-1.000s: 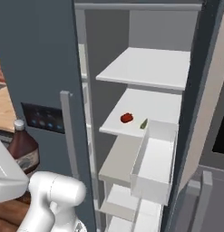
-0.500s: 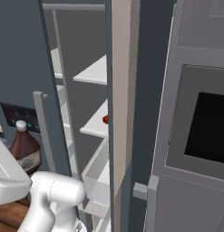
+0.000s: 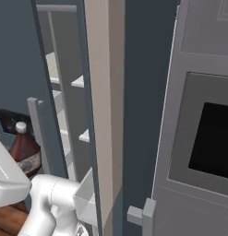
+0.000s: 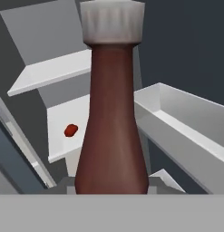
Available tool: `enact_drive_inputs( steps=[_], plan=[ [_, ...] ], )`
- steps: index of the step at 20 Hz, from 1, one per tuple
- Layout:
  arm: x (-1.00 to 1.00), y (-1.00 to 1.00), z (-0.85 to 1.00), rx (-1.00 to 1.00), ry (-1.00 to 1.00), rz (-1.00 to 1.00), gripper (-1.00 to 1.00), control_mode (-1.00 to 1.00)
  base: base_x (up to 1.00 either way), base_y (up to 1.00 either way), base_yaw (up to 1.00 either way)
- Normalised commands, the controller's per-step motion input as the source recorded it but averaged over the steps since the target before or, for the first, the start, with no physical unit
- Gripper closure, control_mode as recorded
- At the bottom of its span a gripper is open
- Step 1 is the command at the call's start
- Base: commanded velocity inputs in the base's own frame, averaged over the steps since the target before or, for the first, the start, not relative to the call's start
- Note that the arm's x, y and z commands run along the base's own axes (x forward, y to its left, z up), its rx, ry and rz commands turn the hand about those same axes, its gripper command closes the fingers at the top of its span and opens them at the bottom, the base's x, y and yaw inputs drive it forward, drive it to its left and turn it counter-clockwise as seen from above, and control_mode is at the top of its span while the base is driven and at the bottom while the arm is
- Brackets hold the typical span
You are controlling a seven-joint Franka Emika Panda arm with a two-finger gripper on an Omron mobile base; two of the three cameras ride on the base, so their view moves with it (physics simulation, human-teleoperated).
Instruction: Place the ketchup and ketchup from the counter to the top shelf of the fridge. If the existing items in the fridge are on the top shelf, move them to other shelves.
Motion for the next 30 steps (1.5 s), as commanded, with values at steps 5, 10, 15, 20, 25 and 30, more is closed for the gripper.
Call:
enact_drive_inputs(
  steps=[5,10,15,20,25,30],
  plan=[
    [0.00,0.00,0.00,0.00,0.00,0.00,1.00,1.00,0.23,-0.41,0.10],
    [0.00,0.00,0.00,0.00,0.00,0.00,1.00,1.00,0.33,-0.20,0.07],
    [0.00,0.00,0.00,0.00,0.00,0.00,1.00,1.00,0.50,-0.13,0.06],
    [0.00,0.00,0.00,0.00,0.00,0.00,1.00,1.00,0.54,-0.06,0.05],
    [0.00,0.00,0.00,0.00,0.00,0.00,1.00,1.00,0.48,-0.03,0.03],
    [0.00,0.00,0.00,0.00,0.00,0.00,1.00,1.00,0.37,-0.01,0.06]
  ],
)
